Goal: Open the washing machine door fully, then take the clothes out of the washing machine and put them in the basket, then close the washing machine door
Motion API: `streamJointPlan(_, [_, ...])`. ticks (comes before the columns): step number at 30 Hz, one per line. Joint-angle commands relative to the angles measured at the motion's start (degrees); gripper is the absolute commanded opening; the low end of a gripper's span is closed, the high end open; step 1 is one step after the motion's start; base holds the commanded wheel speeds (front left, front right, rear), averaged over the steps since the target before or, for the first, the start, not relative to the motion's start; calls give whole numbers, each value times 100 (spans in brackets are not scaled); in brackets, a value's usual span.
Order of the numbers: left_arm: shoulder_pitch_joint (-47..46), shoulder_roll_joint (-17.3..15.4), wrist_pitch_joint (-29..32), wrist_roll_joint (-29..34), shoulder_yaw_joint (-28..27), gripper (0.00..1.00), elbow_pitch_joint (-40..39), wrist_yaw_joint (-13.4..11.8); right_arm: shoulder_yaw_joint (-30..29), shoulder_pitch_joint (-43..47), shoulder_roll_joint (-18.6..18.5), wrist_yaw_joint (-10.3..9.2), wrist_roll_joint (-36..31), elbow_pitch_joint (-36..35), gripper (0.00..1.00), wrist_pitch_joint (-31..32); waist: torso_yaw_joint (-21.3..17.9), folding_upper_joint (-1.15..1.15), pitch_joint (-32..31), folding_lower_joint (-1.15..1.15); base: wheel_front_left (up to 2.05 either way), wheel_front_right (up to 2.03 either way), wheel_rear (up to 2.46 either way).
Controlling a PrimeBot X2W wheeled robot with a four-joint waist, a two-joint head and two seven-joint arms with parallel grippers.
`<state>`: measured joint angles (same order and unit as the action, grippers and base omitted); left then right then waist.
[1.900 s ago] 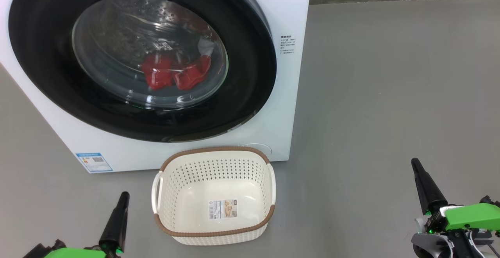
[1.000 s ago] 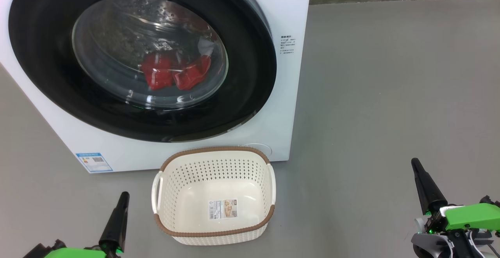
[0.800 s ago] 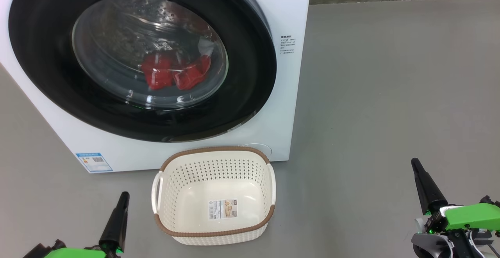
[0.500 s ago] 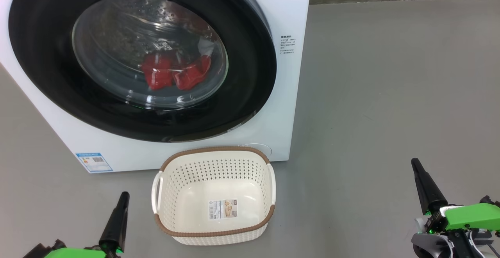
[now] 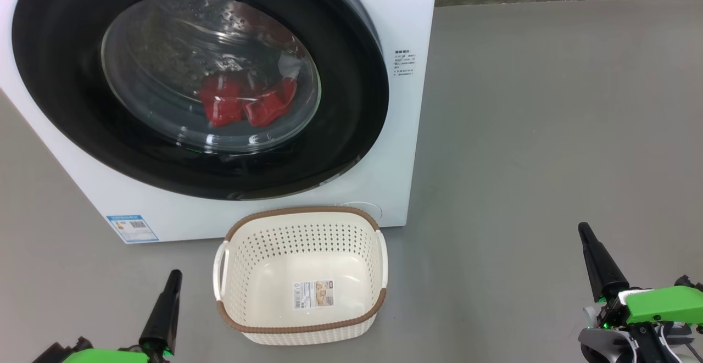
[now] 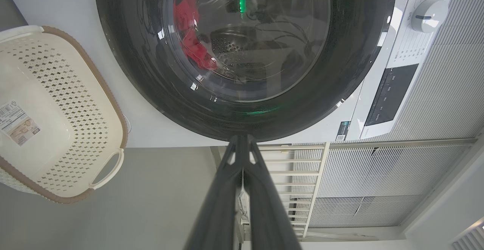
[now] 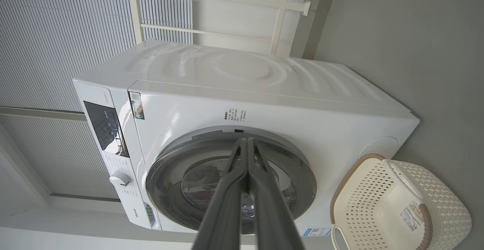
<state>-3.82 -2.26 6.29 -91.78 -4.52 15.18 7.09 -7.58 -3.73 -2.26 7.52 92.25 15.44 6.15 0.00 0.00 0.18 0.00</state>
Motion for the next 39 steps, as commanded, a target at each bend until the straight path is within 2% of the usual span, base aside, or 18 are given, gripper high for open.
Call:
streamJointPlan(1, [-237, -62, 18, -41, -197, 0, -115, 40, 108, -245, -62, -3, -6, -142, 0, 32, 0, 0, 0, 0, 0, 0, 0])
streamJointPlan(10, [-237, -62, 18, -41, -197, 0, -115, 40, 108, -245, -62, -3, -6, -142, 0, 32, 0, 0, 0, 0, 0, 0, 0])
streamJointPlan(11, [-1, 1, 0, 0, 2, 100, 4, 0, 2, -1, 1, 0, 0, 5, 100, 0, 0, 0, 0, 0, 0, 0, 0])
streamJointPlan(16, [203, 94, -3, 1, 52, 100, 321, -8, 50, 236, 131, 1, -1, 352, 100, -7, -1, 0, 3, 0, 0, 0, 0])
streamJointPlan(23, [84, 84, -78, 24, 151, 100, 326, -5, 143, 145, 110, 1, -51, 307, 100, -91, 2, 0, -4, 13, 0, 0, 0])
streamJointPlan(27, [18, 61, -162, 95, 229, 100, 325, -3, 230, 97, 77, 1, -129, 284, 100, -170, 5, 0, 8, 1, 0, 0, 0])
streamJointPlan(39, [-197, 9, -397, 645, 384, 100, 325, 1, 439, -106, -2, 0, -814, 315, 100, -398, 12, 0, 13, 0, 0, 0, 0])
